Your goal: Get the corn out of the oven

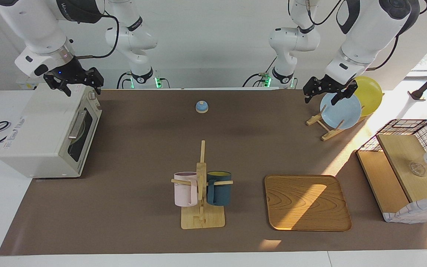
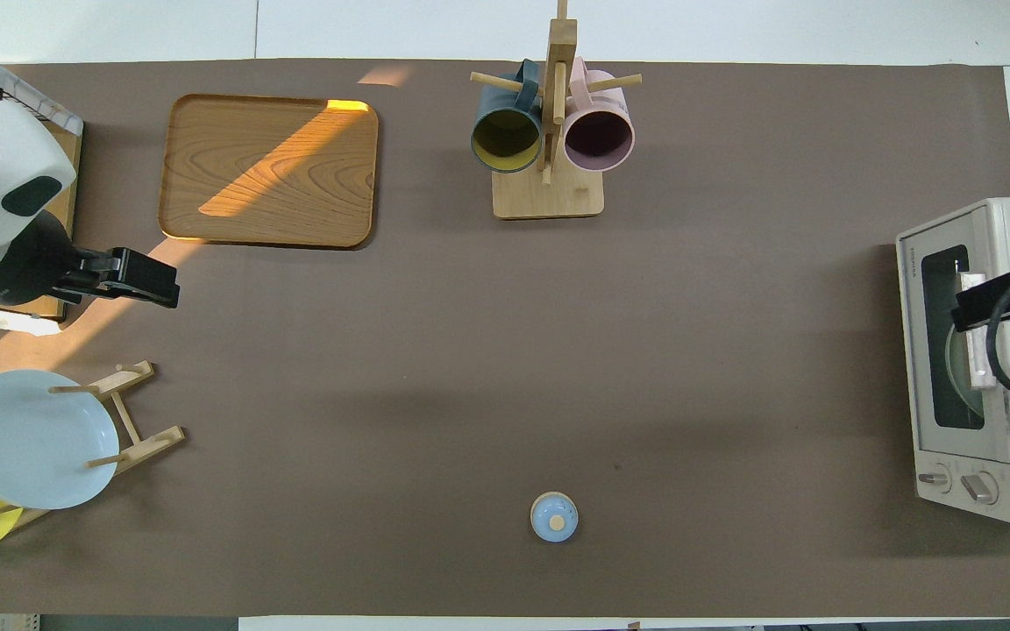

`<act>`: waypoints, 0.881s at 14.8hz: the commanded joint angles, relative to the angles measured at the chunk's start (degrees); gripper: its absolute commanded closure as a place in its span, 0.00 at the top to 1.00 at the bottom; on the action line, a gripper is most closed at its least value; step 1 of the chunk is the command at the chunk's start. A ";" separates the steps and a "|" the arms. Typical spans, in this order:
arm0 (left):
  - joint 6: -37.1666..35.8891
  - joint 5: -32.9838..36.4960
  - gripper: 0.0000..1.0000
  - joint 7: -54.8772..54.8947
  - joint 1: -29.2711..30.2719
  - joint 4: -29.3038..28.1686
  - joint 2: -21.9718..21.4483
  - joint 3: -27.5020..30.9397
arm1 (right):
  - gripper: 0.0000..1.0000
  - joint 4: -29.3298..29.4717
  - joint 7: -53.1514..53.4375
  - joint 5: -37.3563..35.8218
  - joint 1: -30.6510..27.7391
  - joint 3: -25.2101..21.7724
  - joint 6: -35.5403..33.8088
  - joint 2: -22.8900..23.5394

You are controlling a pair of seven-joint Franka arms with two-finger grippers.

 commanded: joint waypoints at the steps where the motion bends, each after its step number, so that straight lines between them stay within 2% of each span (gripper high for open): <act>1: 0.71 0.75 1.00 0.37 0.29 -0.87 -1.02 -0.25 | 1.00 0.69 0.97 1.44 -0.33 -0.17 0.66 0.55; 11: 0.62 0.75 1.00 0.37 0.29 -0.87 -0.94 -0.25 | 1.00 -2.64 0.27 1.44 -0.59 -0.35 1.80 -0.68; 12: 0.62 0.75 1.00 0.28 0.29 -0.78 -1.02 -0.25 | 0.58 -4.83 -0.86 1.52 -0.59 -0.35 3.46 -1.73; 13: 0.62 0.75 1.00 0.28 0.29 -0.87 -0.94 -0.25 | 0.05 -5.63 -2.87 1.52 -0.86 -0.52 3.04 -2.17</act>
